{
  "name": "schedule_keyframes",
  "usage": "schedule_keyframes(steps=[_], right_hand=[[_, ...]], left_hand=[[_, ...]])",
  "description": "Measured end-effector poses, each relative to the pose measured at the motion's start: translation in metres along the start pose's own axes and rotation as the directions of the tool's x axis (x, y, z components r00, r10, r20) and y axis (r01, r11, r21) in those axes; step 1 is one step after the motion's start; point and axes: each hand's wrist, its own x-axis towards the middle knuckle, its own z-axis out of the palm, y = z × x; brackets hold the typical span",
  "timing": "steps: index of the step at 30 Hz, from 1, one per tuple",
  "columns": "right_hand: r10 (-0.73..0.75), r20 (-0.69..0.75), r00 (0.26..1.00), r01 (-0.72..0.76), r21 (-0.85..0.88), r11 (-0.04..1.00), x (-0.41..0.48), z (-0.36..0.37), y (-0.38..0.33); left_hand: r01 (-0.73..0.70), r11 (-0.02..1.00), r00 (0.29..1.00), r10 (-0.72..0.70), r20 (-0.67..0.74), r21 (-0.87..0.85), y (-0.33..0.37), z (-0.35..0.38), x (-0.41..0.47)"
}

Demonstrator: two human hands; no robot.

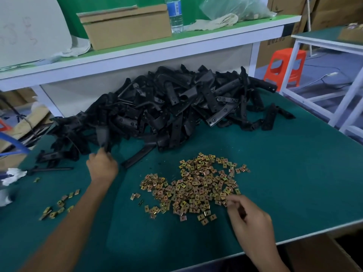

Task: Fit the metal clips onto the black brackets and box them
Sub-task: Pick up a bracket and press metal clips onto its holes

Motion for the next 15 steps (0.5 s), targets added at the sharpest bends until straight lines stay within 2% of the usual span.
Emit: schedule_keyframes(steps=[3, 5, 7, 8, 10, 11, 12, 14, 15], right_hand=[[0.040, 0.020, 0.999, -0.041, 0.069, 0.997, 0.001, 0.000, -0.003], [0.077, 0.025, 0.997, -0.080, 0.160, 0.984, 0.001, -0.001, -0.011], [0.123, 0.066, 0.990, -0.139, 0.349, 0.927, -0.001, -0.001, -0.029], [0.146, 0.112, 0.983, -0.182, 0.464, 0.867, -0.002, 0.001, -0.034], [0.246, 0.219, 0.944, -0.329, 0.686, 0.649, -0.004, 0.009, -0.043], [0.285, 0.230, 0.931, -0.357, 0.743, 0.566, -0.004, 0.010, -0.044], [0.321, 0.217, 0.922, -0.364, 0.768, 0.526, -0.004, 0.010, -0.045], [0.351, 0.135, 0.927, -0.334, 0.727, 0.601, -0.003, 0.004, -0.040], [0.339, 0.105, 0.935, -0.312, 0.699, 0.643, -0.002, 0.000, -0.035]], left_hand=[[-0.231, 0.954, 0.972, 0.219, -0.085, -0.189, 0.041, -0.022, -0.045], [-0.396, 0.894, 0.917, 0.398, -0.036, -0.208, 0.069, -0.026, -0.092], [-0.521, 0.837, 0.838, 0.539, 0.084, -0.166, 0.092, -0.018, -0.156], [-0.558, 0.808, 0.794, 0.586, 0.162, -0.190, 0.100, -0.012, -0.191], [-0.594, 0.748, 0.665, 0.664, 0.343, -0.296, 0.106, 0.000, -0.247], [-0.596, 0.728, 0.599, 0.684, 0.417, -0.339, 0.105, 0.005, -0.265], [-0.587, 0.722, 0.554, 0.688, 0.468, -0.367, 0.103, 0.009, -0.273], [-0.585, 0.702, 0.517, 0.708, 0.480, -0.406, 0.093, 0.010, -0.268], [-0.572, 0.702, 0.543, 0.712, 0.445, -0.425, 0.084, 0.007, -0.258]])
